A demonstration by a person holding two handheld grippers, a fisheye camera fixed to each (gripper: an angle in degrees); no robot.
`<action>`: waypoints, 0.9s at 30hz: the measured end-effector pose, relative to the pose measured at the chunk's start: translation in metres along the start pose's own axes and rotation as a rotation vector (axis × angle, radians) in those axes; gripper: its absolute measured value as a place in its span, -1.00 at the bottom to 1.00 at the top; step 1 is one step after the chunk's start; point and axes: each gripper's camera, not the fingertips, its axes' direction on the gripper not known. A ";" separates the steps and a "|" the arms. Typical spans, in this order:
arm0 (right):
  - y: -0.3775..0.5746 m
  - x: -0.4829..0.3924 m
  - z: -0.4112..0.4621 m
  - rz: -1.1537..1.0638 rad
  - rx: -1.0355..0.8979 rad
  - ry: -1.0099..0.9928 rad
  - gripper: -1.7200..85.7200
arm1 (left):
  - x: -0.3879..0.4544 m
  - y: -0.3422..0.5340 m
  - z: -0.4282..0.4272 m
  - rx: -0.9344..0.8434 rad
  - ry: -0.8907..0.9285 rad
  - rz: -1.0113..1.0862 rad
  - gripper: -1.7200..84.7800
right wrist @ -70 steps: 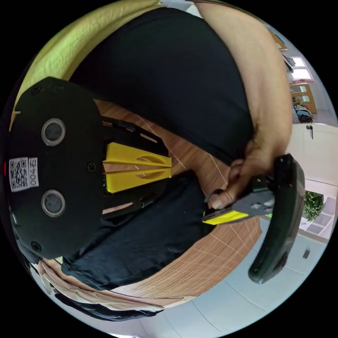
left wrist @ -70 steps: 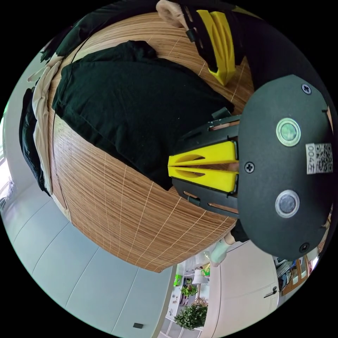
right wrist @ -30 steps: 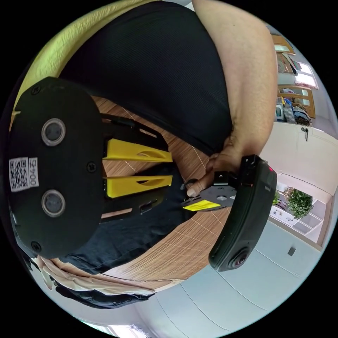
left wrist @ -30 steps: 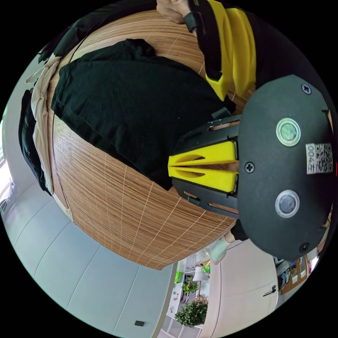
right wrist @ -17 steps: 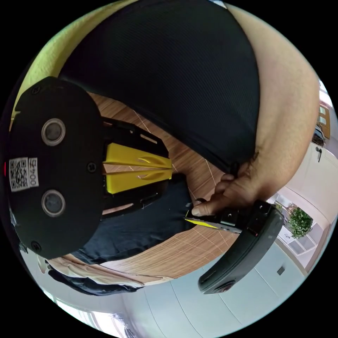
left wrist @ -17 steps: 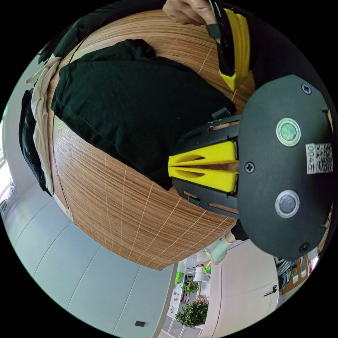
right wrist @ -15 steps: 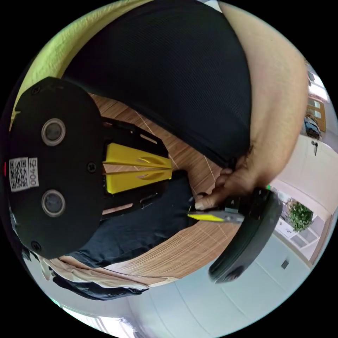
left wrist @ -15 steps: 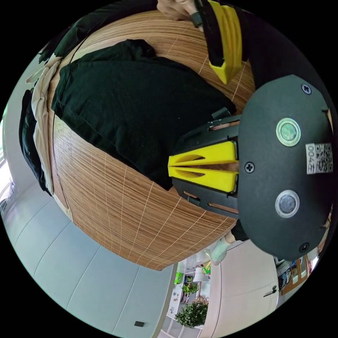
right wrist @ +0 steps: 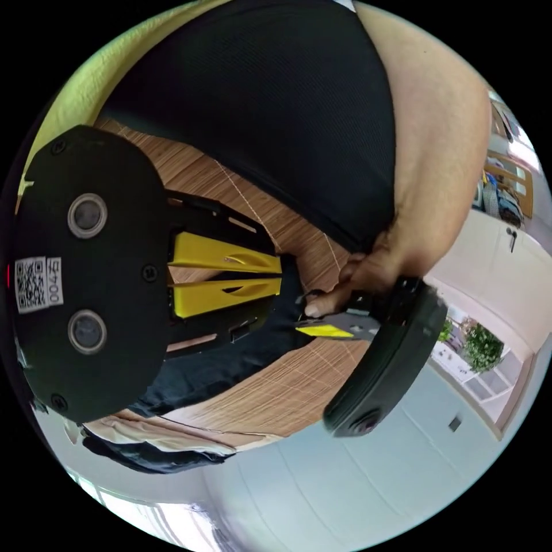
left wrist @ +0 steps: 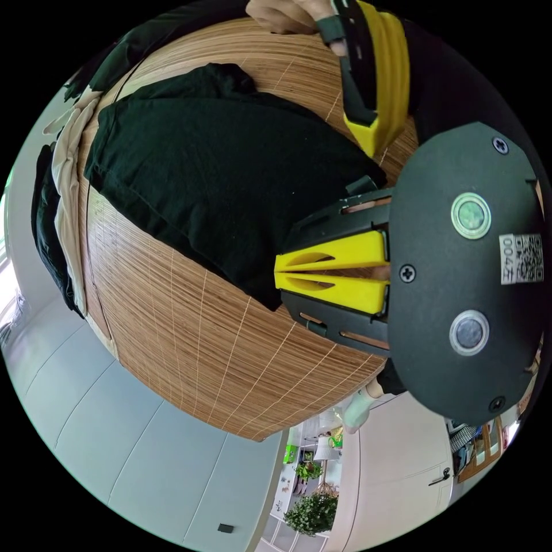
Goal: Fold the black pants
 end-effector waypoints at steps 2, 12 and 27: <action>-0.006 -0.013 0.006 -0.047 -0.011 0.028 -0.85 | 0.000 0.001 0.001 0.004 -0.003 -0.001 -0.95; 0.015 -0.038 0.032 -0.105 -0.027 -0.025 -0.97 | -0.003 0.002 0.005 0.004 0.000 0.006 -0.95; 0.172 0.080 0.064 0.467 0.070 -0.111 -0.84 | 0.000 0.007 0.014 0.006 -0.025 0.009 -0.95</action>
